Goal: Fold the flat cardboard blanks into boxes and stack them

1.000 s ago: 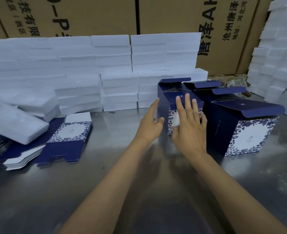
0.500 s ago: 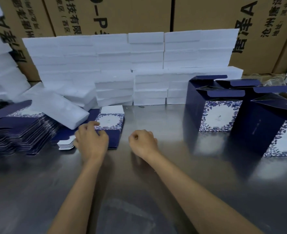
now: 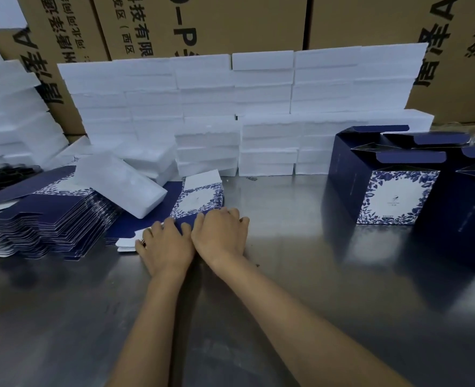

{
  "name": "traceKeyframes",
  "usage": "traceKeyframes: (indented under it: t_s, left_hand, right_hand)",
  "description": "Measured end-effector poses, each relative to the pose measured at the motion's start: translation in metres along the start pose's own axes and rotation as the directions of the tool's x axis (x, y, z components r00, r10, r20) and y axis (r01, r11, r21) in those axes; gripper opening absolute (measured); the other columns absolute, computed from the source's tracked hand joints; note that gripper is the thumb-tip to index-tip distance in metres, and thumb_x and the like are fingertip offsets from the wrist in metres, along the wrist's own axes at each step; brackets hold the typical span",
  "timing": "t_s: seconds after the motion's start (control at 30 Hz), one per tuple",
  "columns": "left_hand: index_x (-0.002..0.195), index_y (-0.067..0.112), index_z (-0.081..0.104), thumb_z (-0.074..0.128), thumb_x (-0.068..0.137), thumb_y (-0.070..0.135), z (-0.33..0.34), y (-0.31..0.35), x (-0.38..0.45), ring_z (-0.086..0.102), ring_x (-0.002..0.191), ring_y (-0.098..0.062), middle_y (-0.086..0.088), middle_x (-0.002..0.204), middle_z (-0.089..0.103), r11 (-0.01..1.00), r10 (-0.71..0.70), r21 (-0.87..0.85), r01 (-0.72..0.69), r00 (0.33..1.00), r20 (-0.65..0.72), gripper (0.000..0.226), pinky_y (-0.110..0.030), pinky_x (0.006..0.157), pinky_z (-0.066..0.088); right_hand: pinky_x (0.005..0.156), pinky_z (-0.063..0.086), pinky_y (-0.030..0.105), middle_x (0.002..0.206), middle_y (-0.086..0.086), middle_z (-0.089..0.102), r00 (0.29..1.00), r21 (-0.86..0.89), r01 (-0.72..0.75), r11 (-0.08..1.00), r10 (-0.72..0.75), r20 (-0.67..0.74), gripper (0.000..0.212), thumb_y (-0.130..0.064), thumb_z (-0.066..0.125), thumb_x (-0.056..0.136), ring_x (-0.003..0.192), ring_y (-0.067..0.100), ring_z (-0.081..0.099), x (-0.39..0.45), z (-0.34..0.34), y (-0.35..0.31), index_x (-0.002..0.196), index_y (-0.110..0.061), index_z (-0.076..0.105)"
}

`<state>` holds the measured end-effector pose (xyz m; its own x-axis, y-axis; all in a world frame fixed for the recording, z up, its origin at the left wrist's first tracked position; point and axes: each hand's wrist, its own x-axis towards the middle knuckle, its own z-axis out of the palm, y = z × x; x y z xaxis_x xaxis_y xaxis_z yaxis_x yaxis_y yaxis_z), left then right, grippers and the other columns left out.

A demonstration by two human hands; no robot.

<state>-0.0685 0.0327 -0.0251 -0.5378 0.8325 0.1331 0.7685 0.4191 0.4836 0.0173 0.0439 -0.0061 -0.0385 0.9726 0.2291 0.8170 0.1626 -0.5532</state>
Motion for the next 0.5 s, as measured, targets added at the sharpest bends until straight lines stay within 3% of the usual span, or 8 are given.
traceKeyframes:
  t_s: [0.07, 0.13, 0.23, 0.3, 0.37, 0.43, 0.5]
  left_hand:
    - [0.132, 0.013, 0.055, 0.034, 0.103, 0.033, -0.002, 0.002, -0.002, 0.036, 0.136, -0.033, -0.012, 0.143, 0.05, 0.997, -0.007, -0.071, 0.005, 0.999, -0.032, 0.041, -0.047, 0.116, 0.017]
    - [0.12, 0.013, 0.061, 0.035, 0.101, 0.029, -0.003, 0.004, -0.003, 0.041, 0.13, -0.034, -0.012, 0.134, 0.057, 0.992, -0.006, -0.126, -0.004, 0.997, -0.08, 0.036, -0.046, 0.115, 0.018]
    - [0.111, 0.012, 0.065, 0.035, 0.101, 0.026, -0.007, 0.007, -0.004, 0.047, 0.122, -0.035, -0.013, 0.124, 0.063, 0.986, 0.006, -0.16, -0.036, 0.984, -0.179, 0.035, -0.047, 0.114, 0.019]
    - [0.114, 0.013, 0.066, 0.036, 0.101, 0.025, -0.01, 0.008, -0.004, 0.047, 0.12, -0.035, -0.013, 0.123, 0.064, 0.983, 0.014, -0.173, -0.062, 0.964, -0.264, 0.035, -0.046, 0.113, 0.02]
    - [0.116, 0.012, 0.067, 0.038, 0.1, 0.025, -0.014, 0.01, -0.005, 0.047, 0.116, -0.035, -0.013, 0.121, 0.065, 0.983, 0.037, -0.155, -0.099, 0.932, -0.362, 0.035, -0.046, 0.108, 0.024]
    - [0.114, 0.012, 0.068, 0.04, 0.1, 0.024, -0.018, 0.014, -0.008, 0.048, 0.11, -0.034, -0.013, 0.114, 0.067, 0.983, 0.077, -0.113, -0.143, 0.888, -0.454, 0.033, -0.046, 0.099, 0.028]
    - [0.111, 0.012, 0.068, 0.041, 0.099, 0.023, -0.023, 0.019, -0.013, 0.05, 0.105, -0.034, -0.012, 0.109, 0.067, 0.98, 0.118, -0.077, -0.181, 0.853, -0.509, 0.032, -0.046, 0.093, 0.029]
  right_hand:
    - [0.093, 0.038, 0.04, 0.114, 0.011, 0.067, 0.997, 0.172, -0.063, 0.983, 0.068, -0.024, 0.024, -0.029, 0.05, 0.101, 0.116, 0.032, 0.053, 0.006, -0.004, -0.004, 0.102, -0.011, 0.065]
    - [0.077, 0.042, 0.033, 0.099, 0.009, 0.065, 0.97, 0.451, -0.243, 0.859, 0.225, 0.095, 0.013, -0.019, 0.055, 0.095, 0.094, 0.033, 0.058, 0.016, -0.006, -0.005, 0.083, -0.014, 0.055]
    - [0.058, 0.043, 0.031, 0.066, 0.003, 0.049, 0.934, 0.595, -0.352, 0.722, 0.311, 0.175, 0.032, -0.008, 0.056, 0.086, 0.059, 0.024, 0.05, 0.022, -0.008, -0.001, 0.06, -0.016, 0.039]
    - [0.062, 0.055, 0.04, 0.065, 0.005, 0.048, 0.937, 0.65, -0.346, 0.677, 0.288, 0.199, 0.031, -0.007, 0.057, 0.087, 0.052, 0.022, 0.055, 0.021, -0.009, 0.004, 0.062, -0.015, 0.041]
    - [0.057, 0.058, 0.032, 0.071, 0.007, 0.048, 0.943, 0.748, -0.331, 0.575, 0.235, 0.236, 0.033, -0.008, 0.059, 0.092, 0.048, 0.015, 0.054, 0.02, -0.012, 0.01, 0.066, -0.016, 0.042]
    - [0.046, 0.052, 0.021, 0.078, 0.008, 0.05, 0.94, 0.818, -0.342, 0.463, 0.178, 0.292, 0.033, -0.008, 0.059, 0.097, 0.059, 0.016, 0.052, 0.02, -0.021, 0.016, 0.07, -0.017, 0.043]
    - [0.042, 0.049, 0.019, 0.082, 0.009, 0.057, 0.933, 0.847, -0.359, 0.391, 0.141, 0.331, 0.027, -0.009, 0.058, 0.101, 0.063, 0.017, 0.056, 0.019, -0.032, 0.023, 0.077, -0.016, 0.048]
